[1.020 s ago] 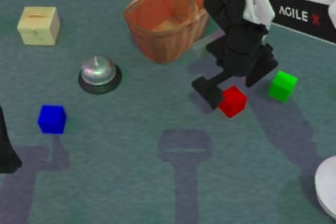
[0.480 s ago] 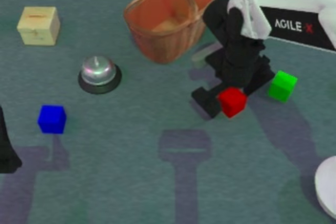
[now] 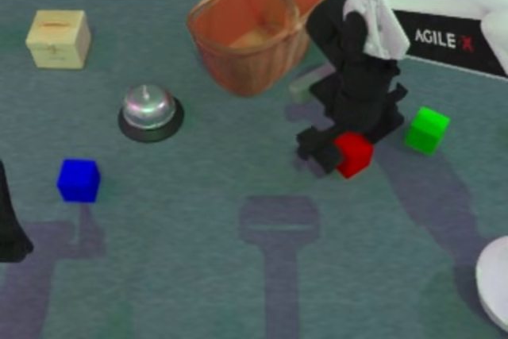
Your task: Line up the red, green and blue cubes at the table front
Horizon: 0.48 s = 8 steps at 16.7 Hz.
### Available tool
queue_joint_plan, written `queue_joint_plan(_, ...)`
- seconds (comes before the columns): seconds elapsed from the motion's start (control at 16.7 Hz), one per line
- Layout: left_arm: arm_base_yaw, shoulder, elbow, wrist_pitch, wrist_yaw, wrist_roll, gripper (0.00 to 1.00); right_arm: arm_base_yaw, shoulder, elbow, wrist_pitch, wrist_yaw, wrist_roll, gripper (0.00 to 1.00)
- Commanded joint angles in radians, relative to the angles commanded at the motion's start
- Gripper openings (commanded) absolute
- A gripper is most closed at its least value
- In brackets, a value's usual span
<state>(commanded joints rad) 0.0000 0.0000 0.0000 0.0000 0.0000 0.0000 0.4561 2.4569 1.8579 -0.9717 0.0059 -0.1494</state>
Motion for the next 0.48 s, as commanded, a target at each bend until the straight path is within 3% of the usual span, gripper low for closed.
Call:
queue_joint_plan(0.24, 0.000, 0.000, 0.000, 0.000, 0.000, 0.000, 1.00, 0.000, 0.000, 0.000, 0.000, 0.000, 0.000, 0.02)
queue_joint_plan(0.48, 0.000, 0.000, 0.000, 0.000, 0.000, 0.000, 1.00, 0.000, 0.000, 0.000, 0.000, 0.000, 0.000, 0.00)
